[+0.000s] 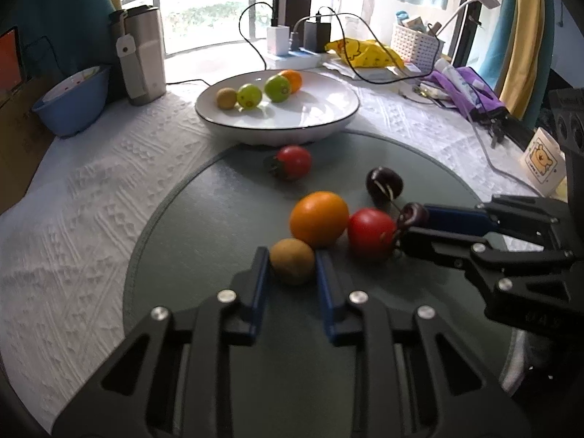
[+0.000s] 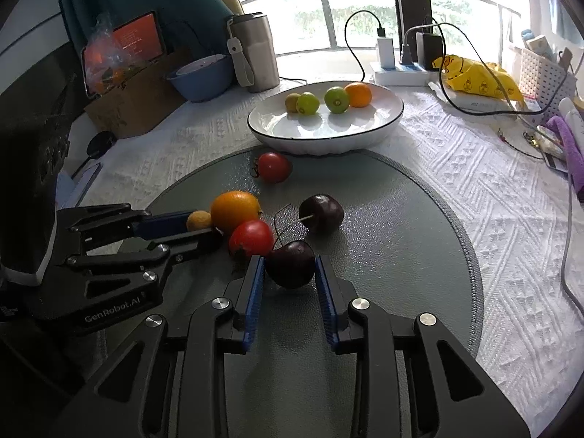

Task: Organize fruits
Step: 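Grasp the small brown fruit with the left gripper while the right grasps a dark plum, then carry the brown fruit and dark plum in both grippers over the white plate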

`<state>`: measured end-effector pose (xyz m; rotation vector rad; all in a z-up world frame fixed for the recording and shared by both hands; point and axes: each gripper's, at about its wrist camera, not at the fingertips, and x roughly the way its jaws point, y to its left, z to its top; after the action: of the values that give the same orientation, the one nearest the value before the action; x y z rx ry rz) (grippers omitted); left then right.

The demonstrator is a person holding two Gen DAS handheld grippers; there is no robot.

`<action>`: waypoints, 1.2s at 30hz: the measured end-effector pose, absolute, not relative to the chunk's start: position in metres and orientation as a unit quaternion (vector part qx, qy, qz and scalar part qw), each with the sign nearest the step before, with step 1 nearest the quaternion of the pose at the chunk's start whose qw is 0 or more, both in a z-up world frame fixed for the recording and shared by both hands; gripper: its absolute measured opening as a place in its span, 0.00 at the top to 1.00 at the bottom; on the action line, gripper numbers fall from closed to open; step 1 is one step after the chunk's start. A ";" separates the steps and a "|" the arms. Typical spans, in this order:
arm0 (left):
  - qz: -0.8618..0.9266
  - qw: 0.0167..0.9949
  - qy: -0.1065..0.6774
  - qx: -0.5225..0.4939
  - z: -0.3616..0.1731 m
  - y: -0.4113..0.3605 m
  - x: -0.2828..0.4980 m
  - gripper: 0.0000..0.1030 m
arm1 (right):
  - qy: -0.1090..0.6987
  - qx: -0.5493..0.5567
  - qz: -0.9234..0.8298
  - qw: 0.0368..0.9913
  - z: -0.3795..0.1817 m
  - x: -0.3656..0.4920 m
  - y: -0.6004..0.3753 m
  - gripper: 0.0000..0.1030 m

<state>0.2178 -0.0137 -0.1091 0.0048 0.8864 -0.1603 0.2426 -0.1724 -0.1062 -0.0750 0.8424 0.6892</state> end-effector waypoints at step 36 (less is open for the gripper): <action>-0.072 0.936 0.344 -0.002 -0.033 0.003 0.234 0.74 | 0.329 -0.025 0.309 0.892 -0.043 0.251 -0.195 0.70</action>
<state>0.2343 0.0026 -0.0330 -0.0036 0.7030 -0.1467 0.2511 -0.1946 -0.0431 -0.0529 0.6829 0.6405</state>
